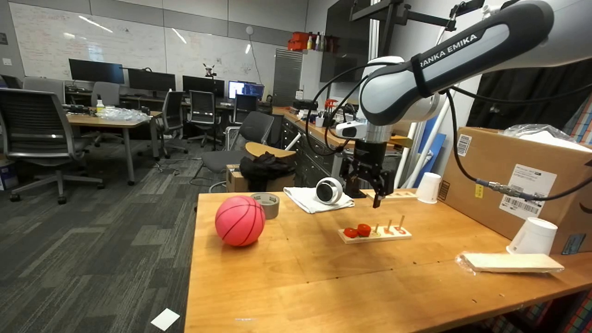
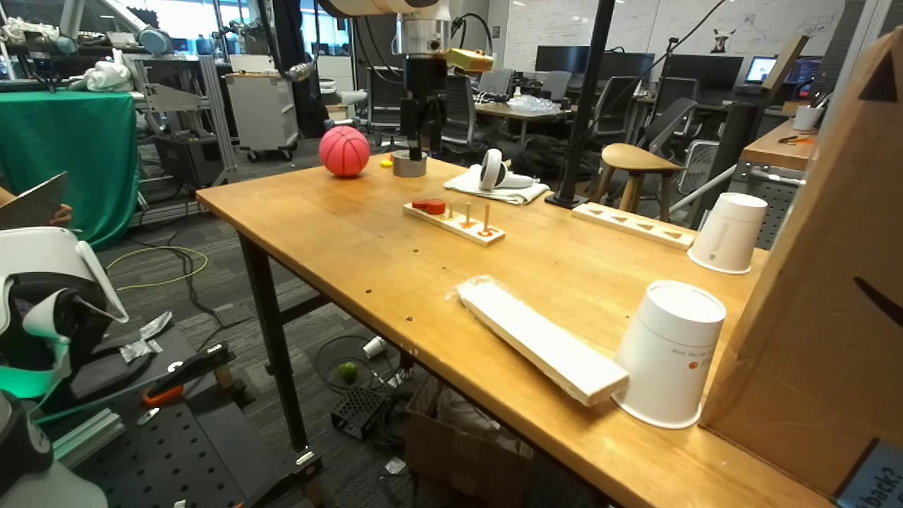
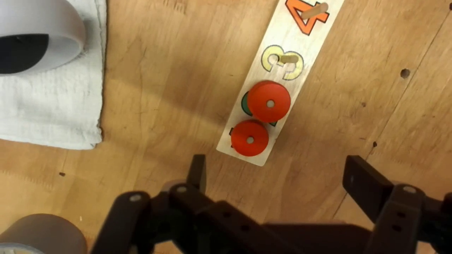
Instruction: Move the orange discs to the first rod of the wooden rack
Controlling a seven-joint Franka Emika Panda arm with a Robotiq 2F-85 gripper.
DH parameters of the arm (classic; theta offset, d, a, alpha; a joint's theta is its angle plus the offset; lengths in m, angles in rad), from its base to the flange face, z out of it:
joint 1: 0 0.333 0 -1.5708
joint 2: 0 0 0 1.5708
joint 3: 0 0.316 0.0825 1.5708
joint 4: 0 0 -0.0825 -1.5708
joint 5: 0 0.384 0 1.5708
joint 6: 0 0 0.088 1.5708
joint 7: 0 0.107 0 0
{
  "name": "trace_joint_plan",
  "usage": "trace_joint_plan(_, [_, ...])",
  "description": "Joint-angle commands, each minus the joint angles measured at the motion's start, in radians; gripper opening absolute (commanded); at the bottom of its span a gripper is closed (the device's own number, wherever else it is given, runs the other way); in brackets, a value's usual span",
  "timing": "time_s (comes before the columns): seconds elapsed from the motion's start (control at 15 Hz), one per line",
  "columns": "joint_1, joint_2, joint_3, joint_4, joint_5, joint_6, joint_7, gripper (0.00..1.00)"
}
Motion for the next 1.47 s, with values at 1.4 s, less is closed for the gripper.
trace_joint_plan(1.4, [-0.057,0.071,-0.005,-0.080,-0.001,0.189,-0.076,1.00])
